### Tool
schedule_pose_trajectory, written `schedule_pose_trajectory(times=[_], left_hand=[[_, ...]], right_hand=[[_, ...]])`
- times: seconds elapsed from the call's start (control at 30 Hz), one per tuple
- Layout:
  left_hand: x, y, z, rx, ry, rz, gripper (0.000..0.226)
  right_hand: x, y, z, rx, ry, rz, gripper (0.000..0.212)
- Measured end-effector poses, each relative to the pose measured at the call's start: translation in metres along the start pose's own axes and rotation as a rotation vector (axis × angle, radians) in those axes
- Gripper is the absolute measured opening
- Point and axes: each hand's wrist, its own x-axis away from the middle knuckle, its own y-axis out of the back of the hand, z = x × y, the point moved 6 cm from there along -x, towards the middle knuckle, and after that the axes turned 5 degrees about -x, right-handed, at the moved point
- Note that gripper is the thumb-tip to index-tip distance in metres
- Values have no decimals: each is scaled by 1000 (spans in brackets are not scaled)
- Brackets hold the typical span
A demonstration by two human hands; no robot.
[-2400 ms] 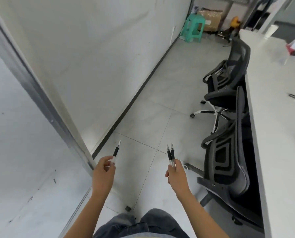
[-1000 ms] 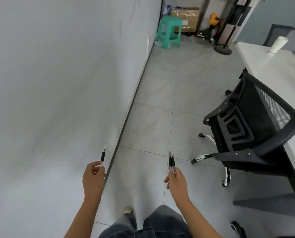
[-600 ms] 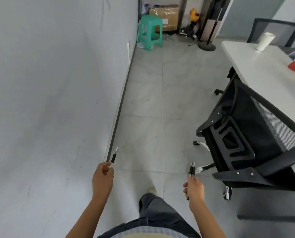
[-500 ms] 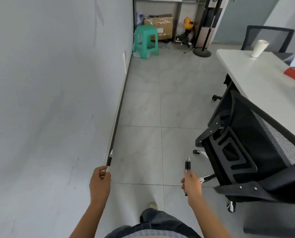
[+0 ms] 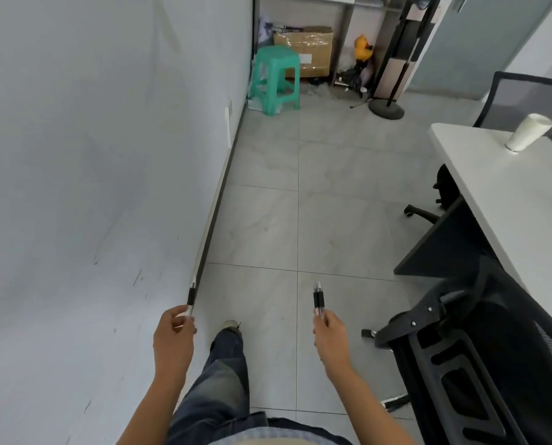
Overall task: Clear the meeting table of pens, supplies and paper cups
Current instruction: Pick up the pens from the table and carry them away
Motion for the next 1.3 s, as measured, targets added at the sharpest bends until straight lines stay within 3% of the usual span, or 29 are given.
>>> schedule_pose_trajectory(times=[0.33,0.63,1.0,1.3], left_hand=[[-204,-53,-144,27,-101,86,23],[-301,-180,-220,-38,-106,260,22],[-413,-285,-347,25,-136,74,25],[-474,-361,-386,-66,-34,69,24]], right_hand=[[-135,-68,151,78,120,-70,35],[-251,-24,173,82,-46,-288,35],[-467,12,329,52,205,-189,34],[-573,-1,359,164,152,-66,38]])
